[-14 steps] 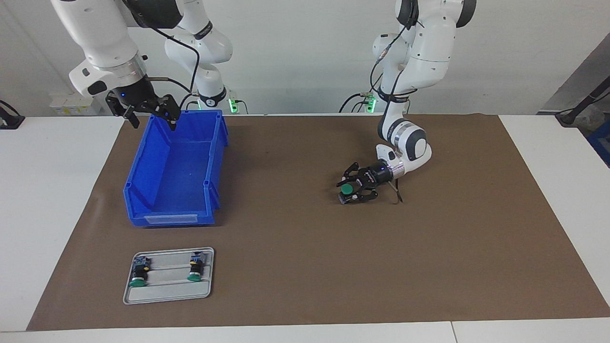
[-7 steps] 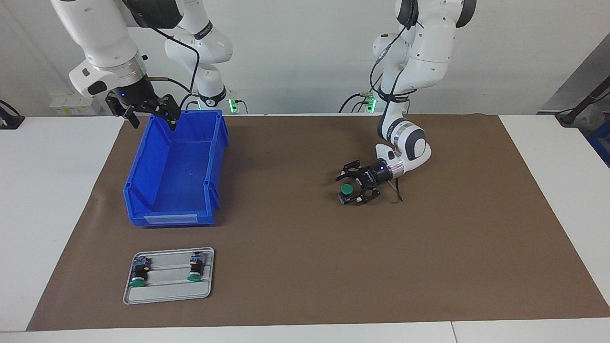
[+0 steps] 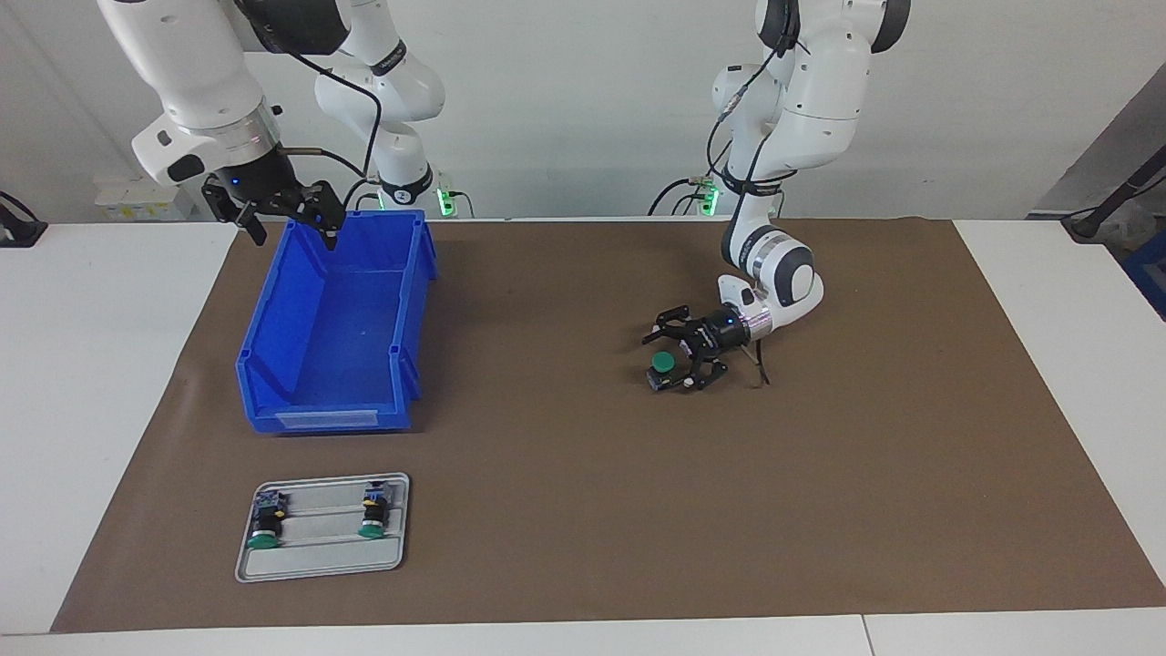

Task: Place and press button with both arms
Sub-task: 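Open the left gripper and draw it back from the button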

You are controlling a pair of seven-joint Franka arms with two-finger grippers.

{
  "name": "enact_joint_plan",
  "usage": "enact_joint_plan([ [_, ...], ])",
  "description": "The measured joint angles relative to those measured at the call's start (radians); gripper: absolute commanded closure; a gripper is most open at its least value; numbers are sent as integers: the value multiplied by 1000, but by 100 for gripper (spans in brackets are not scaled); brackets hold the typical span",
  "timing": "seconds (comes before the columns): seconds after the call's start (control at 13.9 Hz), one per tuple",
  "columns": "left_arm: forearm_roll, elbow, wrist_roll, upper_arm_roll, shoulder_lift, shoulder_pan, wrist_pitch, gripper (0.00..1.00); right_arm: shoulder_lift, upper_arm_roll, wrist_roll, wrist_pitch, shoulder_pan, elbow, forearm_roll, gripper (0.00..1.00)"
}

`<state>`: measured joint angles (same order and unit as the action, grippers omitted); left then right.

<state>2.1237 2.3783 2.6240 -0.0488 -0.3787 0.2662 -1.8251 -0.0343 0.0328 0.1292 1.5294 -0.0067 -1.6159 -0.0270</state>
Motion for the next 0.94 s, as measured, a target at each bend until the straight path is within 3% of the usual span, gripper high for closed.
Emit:
enact_joint_plan([
  [0.36, -169, -4, -36, -7, 7, -127, 17, 2, 0, 0, 0, 0, 2, 0, 0, 0],
  [0.58, -182, -21, -93, -9, 12, -189, 55, 7, 0, 0, 0, 0, 3, 0, 0, 0],
  [0.94, -182, -187, -423, -10, 19, -280, 88, 8, 0, 0, 0, 0, 3, 0, 0, 0],
])
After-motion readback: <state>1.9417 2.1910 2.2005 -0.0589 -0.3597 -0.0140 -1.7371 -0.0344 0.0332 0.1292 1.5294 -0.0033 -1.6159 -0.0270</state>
